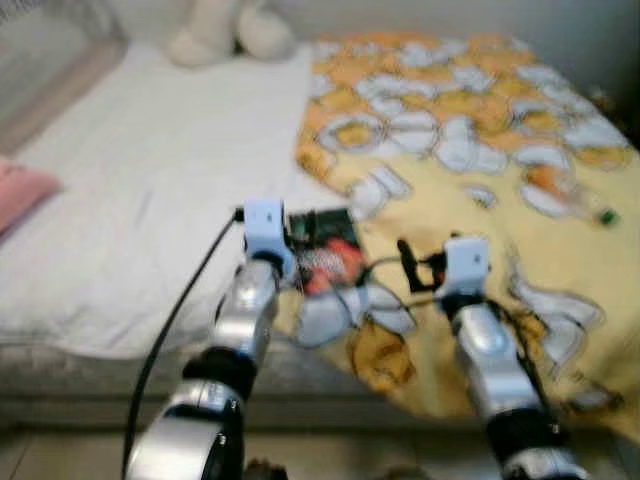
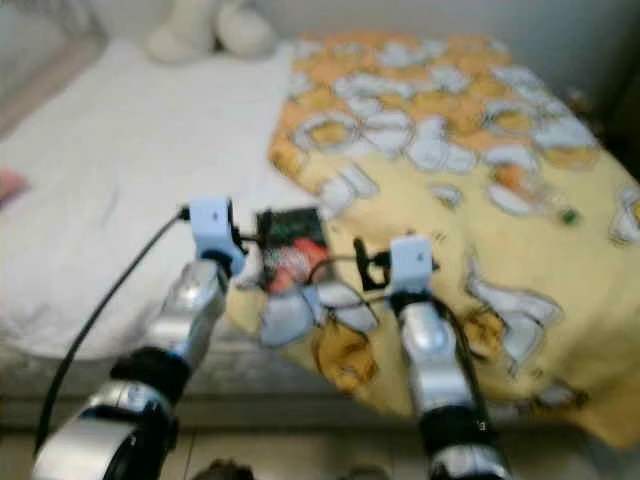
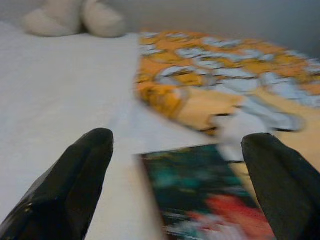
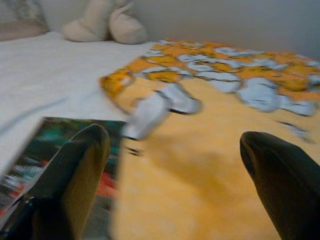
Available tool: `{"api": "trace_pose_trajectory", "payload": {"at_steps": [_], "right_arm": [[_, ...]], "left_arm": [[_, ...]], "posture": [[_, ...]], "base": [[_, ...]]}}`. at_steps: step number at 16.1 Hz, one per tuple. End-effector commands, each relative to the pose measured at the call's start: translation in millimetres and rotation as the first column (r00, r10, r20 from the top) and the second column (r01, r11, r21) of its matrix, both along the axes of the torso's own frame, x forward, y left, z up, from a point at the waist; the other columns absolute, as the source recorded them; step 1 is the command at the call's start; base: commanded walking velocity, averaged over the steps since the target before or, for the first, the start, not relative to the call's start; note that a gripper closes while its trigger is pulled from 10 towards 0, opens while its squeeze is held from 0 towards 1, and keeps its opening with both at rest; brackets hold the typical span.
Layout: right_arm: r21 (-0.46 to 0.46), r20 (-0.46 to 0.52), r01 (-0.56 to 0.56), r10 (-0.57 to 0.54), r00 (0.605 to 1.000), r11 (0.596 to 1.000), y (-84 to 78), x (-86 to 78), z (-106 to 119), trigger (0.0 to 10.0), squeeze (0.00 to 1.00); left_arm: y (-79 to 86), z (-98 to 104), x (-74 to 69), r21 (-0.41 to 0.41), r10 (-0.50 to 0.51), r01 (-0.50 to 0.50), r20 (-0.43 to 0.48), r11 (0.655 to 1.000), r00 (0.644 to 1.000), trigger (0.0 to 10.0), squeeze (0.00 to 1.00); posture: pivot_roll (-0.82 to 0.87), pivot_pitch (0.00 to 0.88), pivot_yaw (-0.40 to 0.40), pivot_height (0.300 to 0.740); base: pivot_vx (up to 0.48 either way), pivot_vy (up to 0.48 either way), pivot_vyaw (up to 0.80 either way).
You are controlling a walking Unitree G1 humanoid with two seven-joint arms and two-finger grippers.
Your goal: Clean up the room
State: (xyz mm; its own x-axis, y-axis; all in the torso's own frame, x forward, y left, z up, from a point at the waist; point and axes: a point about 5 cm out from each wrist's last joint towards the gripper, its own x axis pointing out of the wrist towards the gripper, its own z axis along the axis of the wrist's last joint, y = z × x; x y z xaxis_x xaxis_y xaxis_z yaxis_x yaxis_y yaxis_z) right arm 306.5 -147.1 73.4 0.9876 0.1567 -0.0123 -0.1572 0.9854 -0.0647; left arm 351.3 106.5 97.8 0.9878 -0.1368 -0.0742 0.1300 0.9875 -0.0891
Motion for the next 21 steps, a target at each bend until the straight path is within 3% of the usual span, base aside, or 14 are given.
{"api": "trace_pose_trajectory", "payload": {"at_steps": [1,3,4,7,8,10,12,14,17,21], "right_arm": [[-0.01,0.006,0.025,-0.025,1.0,1.0,-8.5,-4.0,1,10.0,0.0],[-0.032,-0.015,0.092,-0.092,0.996,0.995,-24.8,-12.1,-6,10.0,0.0],[-0.014,-0.085,0.178,-0.179,0.98,0.984,-40.3,-18.4,-19,10.0,0.0],[-0.023,-0.055,0.165,-0.166,0.985,0.986,-37.0,-21.4,-14,10.0,0.0],[-0.021,-0.053,0.166,-0.166,0.985,0.986,-36.2,-23.0,-13,10.0,0.0],[-0.024,-0.061,0.157,-0.159,0.985,0.987,-34.7,-28.8,-15,10.0,0.0],[-0.034,-0.059,0.142,-0.144,0.988,0.989,-33.3,-35.3,-14,10.0,0.0],[-0.062,-0.053,0.076,-0.079,0.995,0.995,-31.2,-49.1,-9,10.0,0.0],[-0.088,-0.069,0.052,-0.058,0.996,0.995,-33.4,-72.0,-8,10.0,0.0],[-0.11,-0.129,0.049,-0.063,0.99,0.993,-37.5,-105.6,-10,10.0,0.0]], "left_arm": [[2.5,2,3.5,0.006,0.007,-0.007,-0.001,1.0,1.0,10.0,0.0],[6.5,1,6.8,0.038,0.02,-0.02,-0.021,0.999,1.0,10.0,0.0],[12.6,-1,11.5,0.087,0.037,-0.031,-0.059,0.996,0.998,10.0,0.0],[20.6,-17,13.3,0.1,0.052,-0.028,-0.244,0.995,0.968,10.0,0.0],[23.4,-19,13.0,0.082,0.065,-0.045,-0.261,0.996,0.963,10.0,0.0],[22.9,-33,7.8,-0.117,0.0,-0.052,-0.407,0.992,0.913,10.0,0.0],[18.3,-40,3.7,-0.182,-0.037,-0.053,-0.457,0.982,0.889,10.0,0.0],[2.2,-34,6.2,-0.285,-0.099,-0.035,-0.443,0.958,0.891,10.0,0.0],[-10.7,-29,8.5,-0.334,-0.148,0.0,-0.416,0.943,0.897,10.0,0.0],[-13.4,-31,7.0,-0.289,-0.132,0.004,-0.427,0.957,0.895,10.0,0.0]], "posture": [[-0.22,0.0,0.058,0.714],[-0.23,0.0,0.057,0.714],[-0.24,0.0,0.06,0.714],[-0.28,0.0,0.075,0.714],[-0.29,0.0,0.078,0.714],[-0.3,0.0,0.075,0.714],[-0.33,0.006,0.062,0.714],[-0.37,0.053,0.047,0.714],[-0.42,0.097,0.044,0.714],[-0.48,0.158,0.038,0.714]], "base": [[0.48,0.0,0.0],[0.48,0.0,0.0],[0.48,0.0,0.0],[0.16,0.0,0.0],[0.0,0.0,0.0],[0.0,0.0,0.0],[0.0,0.0,0.0],[0.0,0.0,0.0],[0.0,0.0,0.0],[0.0,0.0,0.0]]}}
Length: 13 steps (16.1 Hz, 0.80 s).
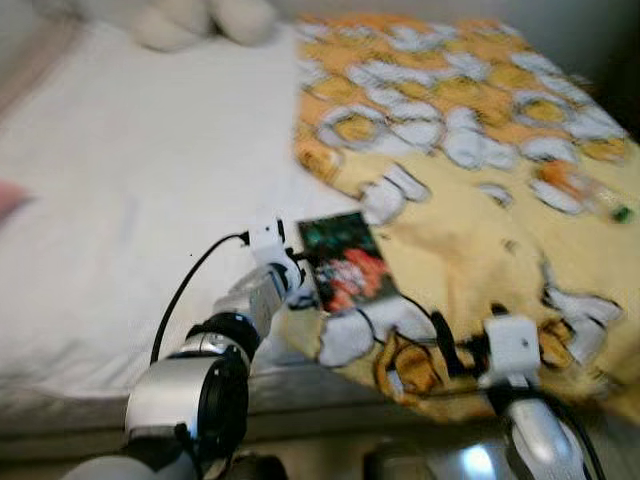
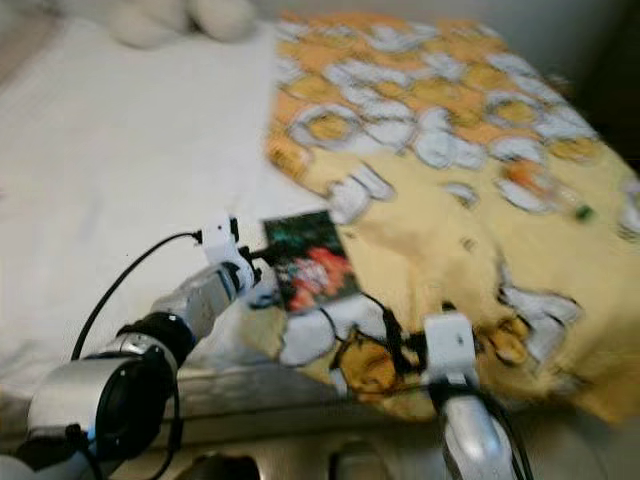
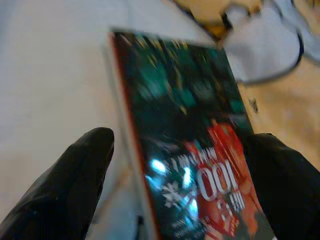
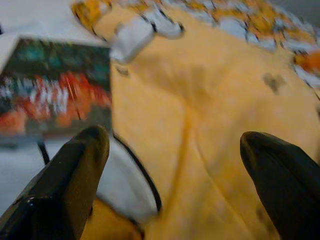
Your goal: Clean up the room
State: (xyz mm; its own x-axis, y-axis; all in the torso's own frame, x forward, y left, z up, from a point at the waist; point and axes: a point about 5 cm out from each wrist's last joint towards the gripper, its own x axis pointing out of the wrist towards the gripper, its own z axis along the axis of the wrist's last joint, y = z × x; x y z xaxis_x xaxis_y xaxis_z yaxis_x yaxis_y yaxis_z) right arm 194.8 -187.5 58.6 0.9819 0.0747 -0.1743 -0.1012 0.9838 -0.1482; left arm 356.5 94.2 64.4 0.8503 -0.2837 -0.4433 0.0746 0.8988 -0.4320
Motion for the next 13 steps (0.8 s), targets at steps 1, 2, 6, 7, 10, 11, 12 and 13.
{"api": "trace_pose_trajectory", "payload": {"at_steps": [1,2,6,7,10,11,12,13], "right_arm": [[0.0,0.016,-0.029,0.029,0.999,1.0,5.4,-1.6,7,10.0,0.0],[0.01,0.012,-0.038,0.038,0.999,0.999,7.1,-6.2,8,10.0,0.0],[0.009,-0.09,-0.064,0.065,0.994,0.998,9.2,-48.7,7,10.0,0.0],[0.008,-0.097,-0.055,0.056,0.994,0.998,7.5,-51.1,8,10.0,0.0],[0.003,-0.109,-0.056,0.056,0.992,0.998,7.2,-54.5,9,10.0,0.0],[0.0,-0.117,-0.055,0.055,0.992,0.998,7.2,-56.5,10,10.0,0.0],[-0.003,-0.122,-0.054,0.053,0.991,0.999,6.8,-57.5,10,10.0,0.0],[-0.004,-0.126,-0.052,0.051,0.991,0.999,6.3,-57.7,10,10.0,0.0]], "left_arm": [[-0.6,2,1.6,0.027,-0.003,0.003,0.002,1.0,1.0,10.0,0.0],[-0.2,2,1.3,0.027,-0.001,0.001,-0.002,1.0,1.0,10.0,0.0],[12.3,3,4.0,0.119,0.039,-0.041,0.016,0.992,0.999,10.0,0.0],[14.1,3,4.4,0.138,0.041,-0.043,0.022,0.989,0.999,10.0,0.0],[21.9,4,5.6,0.163,0.067,-0.071,0.031,0.984,0.997,10.0,0.0],[29.4,9,9.2,0.182,0.094,-0.103,0.059,0.978,0.994,10.0,0.0],[34.9,20,15.6,0.194,0.106,-0.127,0.115,0.973,0.988,10.0,0.0],[36.6,30,21.0,0.197,0.101,-0.132,0.161,0.972,0.982,10.0,0.0]], "posture": [[-0.48,0.171,0.039,0.714],[-0.48,0.183,0.037,0.714],[-0.52,0.256,0.025,0.714],[-0.52,0.26,0.024,0.714],[-0.53,0.263,0.023,0.714],[-0.53,0.263,0.025,0.714],[-0.53,0.262,0.025,0.714],[-0.53,0.261,0.023,0.714]], "base": [[0.0,0.0,0.0],[0.0,0.0,0.0],[0.0,0.0,0.0],[0.0,0.0,0.0],[0.0,0.0,0.0],[0.0,0.0,0.0],[0.0,0.0,0.0],[0.0,0.0,0.0]]}}
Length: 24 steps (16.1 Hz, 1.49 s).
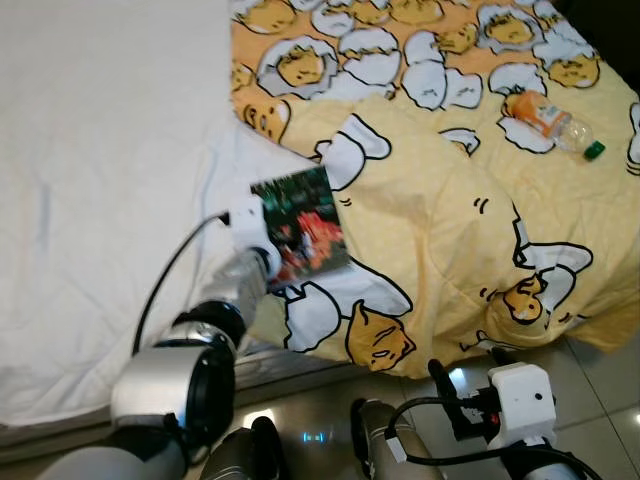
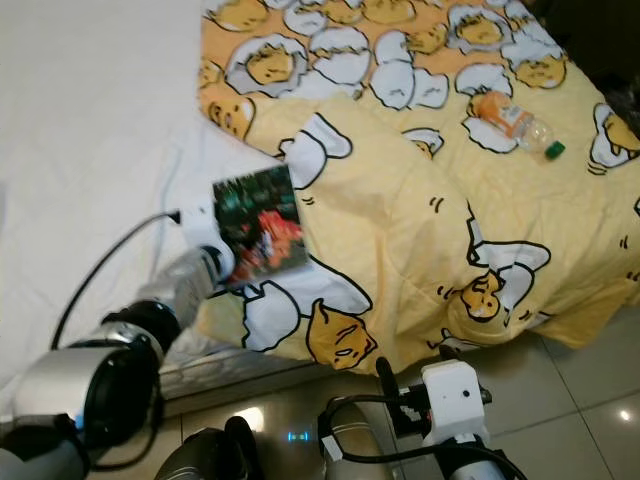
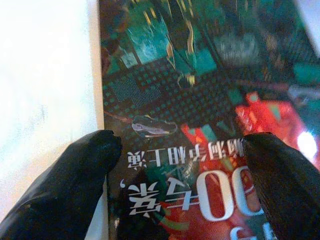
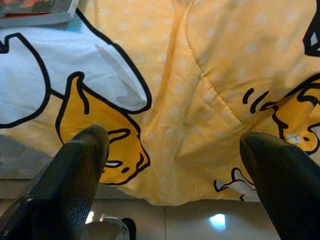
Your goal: Clean up the room
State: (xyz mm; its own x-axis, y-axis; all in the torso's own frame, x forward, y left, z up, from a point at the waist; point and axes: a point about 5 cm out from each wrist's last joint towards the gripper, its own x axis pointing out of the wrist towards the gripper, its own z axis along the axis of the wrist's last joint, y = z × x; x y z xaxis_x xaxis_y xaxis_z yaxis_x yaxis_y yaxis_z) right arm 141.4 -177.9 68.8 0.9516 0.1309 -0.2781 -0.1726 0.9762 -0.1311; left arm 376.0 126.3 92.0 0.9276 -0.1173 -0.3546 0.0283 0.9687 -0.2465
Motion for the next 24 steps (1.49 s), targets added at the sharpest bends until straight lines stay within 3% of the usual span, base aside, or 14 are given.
{"api": "trace_pose_trajectory", "payload": {"at_steps": [1,4,7,9,11,15,17,18,21,22,24], "right_arm": [[-0.011,-0.021,0.004,-0.005,1.0,1.0,-2.6,-4.8,0,10.0,0.0],[-0.014,-0.035,-0.008,0.008,0.999,1.0,-1.8,-5.5,-3,10.0,0.0],[-0.017,-0.039,-0.013,0.012,0.999,1.0,-3.3,-3.5,-2,10.0,0.0],[-0.019,-0.041,-0.018,0.018,0.999,1.0,-2.8,-4.4,-2,10.0,0.0],[-0.021,-0.044,-0.022,0.021,0.999,1.0,-3.3,-4.1,-2,10.0,0.0],[-0.024,-0.052,-0.022,0.021,0.998,0.999,-4.9,-2.6,-4,10.0,0.0],[-0.024,-0.053,-0.025,0.024,0.998,0.999,-4.2,-1.2,-4,10.0,0.0],[-0.023,-0.052,-0.026,0.025,0.998,0.999,-3.7,-0.8,-4,10.0,0.0],[-0.022,-0.059,-0.024,0.022,0.998,0.999,-4.3,-2.0,-5,10.0,0.0],[-0.021,-0.06,-0.024,0.022,0.998,1.0,-4.1,-1.9,-6,10.0,0.0],[-0.02,-0.062,-0.026,0.025,0.998,0.999,-4.1,-1.4,-6,10.0,0.0]], "left_arm": [[4.9,8,4.3,0.03,0.007,-0.008,0.034,1.0,0.999,10.0,0.0],[6.8,8,3.8,0.098,-0.023,0.019,0.04,0.995,0.999,10.0,0.0],[12.1,7,3.8,0.104,-0.008,0.004,0.039,0.995,0.999,10.0,0.0],[11.4,-7,-3.5,0.062,-0.021,0.022,-0.029,0.998,0.999,10.0,0.0],[7.7,-12,-6.6,0.094,-0.043,0.048,-0.052,0.994,0.998,10.0,0.0],[-13.9,-30,-18.4,-0.062,-0.101,0.092,-0.176,0.994,0.979,10.0,0.0],[-22.0,-32,-20.5,-0.116,-0.118,0.096,-0.196,0.989,0.974,10.0,0.0],[-21.6,-32,-20.6,-0.104,-0.116,0.097,-0.201,0.99,0.973,10.0,0.0],[-17.2,-43,-27.7,-0.193,-0.076,0.023,-0.268,0.981,0.96,10.0,0.0],[-15.8,-44,-28.8,-0.207,-0.066,0.008,-0.276,0.978,0.959,10.0,0.0],[-20.7,-33,-21.5,-0.175,-0.114,0.08,-0.195,0.981,0.974,10.0,0.0]], "posture": [[-0.53,0.261,0.023,0.714],[-0.52,0.26,0.018,0.714],[-0.52,0.259,0.015,0.714],[-0.52,0.259,0.01,0.714],[-0.53,0.258,0.007,0.714],[-0.52,0.253,0.008,0.714],[-0.53,0.251,0.007,0.714],[-0.53,0.251,0.008,0.714],[-0.52,0.25,0.008,0.714],[-0.52,0.251,0.008,0.714],[-0.52,0.252,0.005,0.714]], "base": [[0.0,0.0,0.0],[0.0,0.0,0.0],[0.0,0.0,0.0],[0.0,0.0,0.0],[0.0,0.0,0.0],[0.0,0.0,0.0],[0.0,0.0,0.0],[0.0,0.0,0.0],[0.0,0.0,0.0],[0.0,0.0,0.0],[0.0,0.0,0.0]]}}
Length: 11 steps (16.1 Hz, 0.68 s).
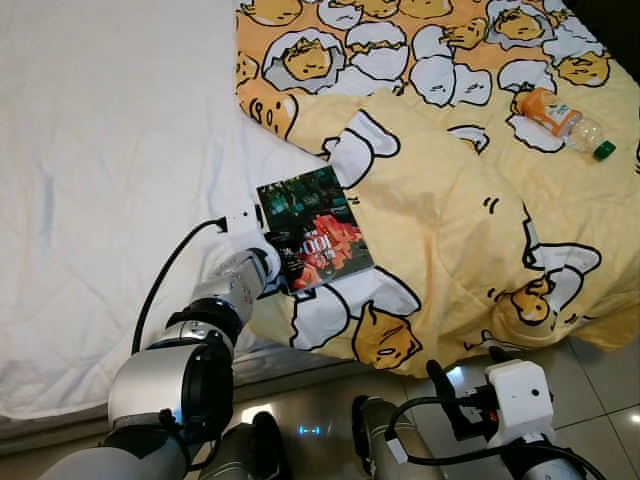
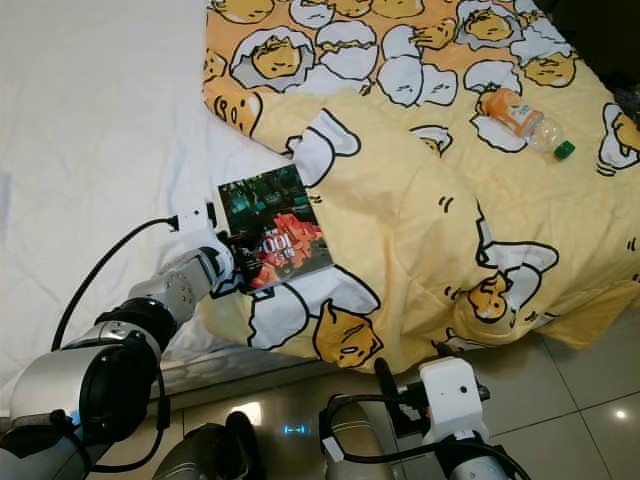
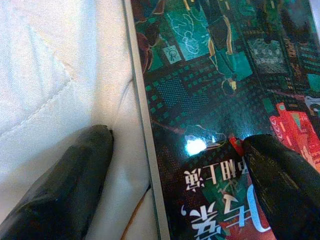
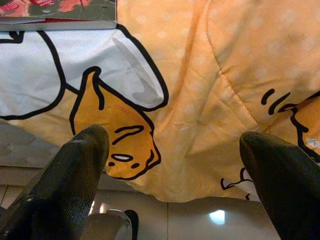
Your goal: Clean up the room
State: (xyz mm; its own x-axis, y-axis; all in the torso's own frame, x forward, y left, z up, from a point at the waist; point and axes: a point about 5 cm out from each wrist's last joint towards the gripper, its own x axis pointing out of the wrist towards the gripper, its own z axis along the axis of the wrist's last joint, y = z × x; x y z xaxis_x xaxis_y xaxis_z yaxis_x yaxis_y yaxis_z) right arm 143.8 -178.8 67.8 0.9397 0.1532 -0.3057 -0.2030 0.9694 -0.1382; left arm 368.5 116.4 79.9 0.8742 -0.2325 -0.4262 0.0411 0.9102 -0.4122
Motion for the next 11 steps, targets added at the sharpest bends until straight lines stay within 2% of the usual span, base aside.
{"api": "trace_pose_trajectory", "payload": {"at_steps": [1,3,5,6,7,8,9,10,11], "right_arm": [[-0.01,-0.036,0.0,-0.001,0.999,1.0,-3.3,-3.5,-5,10.0,0.0],[-0.01,-0.04,-0.001,0.001,0.999,1.0,-3.9,-3.0,-6,10.0,0.0],[-0.011,-0.041,-0.005,0.005,0.999,1.0,-3.6,-1.7,-6,10.0,0.0],[-0.011,-0.042,-0.006,0.006,0.999,1.0,-3.5,-1.4,-7,10.0,0.0],[-0.011,-0.043,-0.008,0.007,0.999,1.0,-3.2,-1.2,-7,10.0,0.0],[-0.012,-0.044,-0.008,0.008,0.999,1.0,-3.2,-1.3,-8,10.0,0.0],[-0.012,-0.045,-0.008,0.008,0.999,1.0,-3.1,-1.1,-8,10.0,0.0],[-0.012,-0.045,-0.009,0.008,0.999,1.0,-2.7,-1.0,-8,10.0,0.0],[-0.011,-0.046,-0.009,0.009,0.999,1.0,-2.3,-0.9,-8,10.0,0.0]], "left_arm": [[-12.2,-16,-11.1,0.029,-0.073,0.075,-0.06,0.997,0.995,10.0,0.0],[-15.0,-9,-6.8,0.063,-0.1,0.101,-0.015,0.993,0.995,10.0,0.0],[-24.4,-7,-7.2,0.039,-0.147,0.147,0.005,0.988,0.989,10.0,0.0],[-28.3,-9,-9.1,0.013,-0.158,0.158,-0.008,0.987,0.987,10.0,0.0],[-36.2,-11,-12.0,-0.085,-0.161,0.158,-0.032,0.984,0.986,10.0,0.0],[-41.5,-11,-13.4,-0.15,-0.156,0.148,-0.044,0.978,0.987,10.0,0.0],[-42.2,-11,-13.4,-0.159,-0.154,0.145,-0.045,0.977,0.987,10.0,0.0],[-44.9,-8,-12.3,-0.147,-0.162,0.157,-0.022,0.977,0.987,3.1,0.0],[-48.9,-5,-11.4,-0.119,-0.192,0.192,0.011,0.974,0.981,0.0,0.0]], "posture": [[-0.52,0.25,0.005,0.714],[-0.52,0.249,0.004,0.714],[-0.52,0.247,0.002,0.714],[-0.52,0.246,0.003,0.714],[-0.52,0.246,0.003,0.714],[-0.52,0.245,0.003,0.714],[-0.52,0.245,0.003,0.714],[-0.52,0.245,0.004,0.714],[-0.52,0.245,0.004,0.714]], "base": [[0.0,0.0,0.0],[0.0,0.0,0.0],[0.0,0.0,0.0],[0.0,0.0,0.0],[0.0,0.0,0.0],[0.0,0.0,0.0],[0.0,0.0,0.0],[0.0,0.0,0.0],[0.0,0.0,0.0]]}}
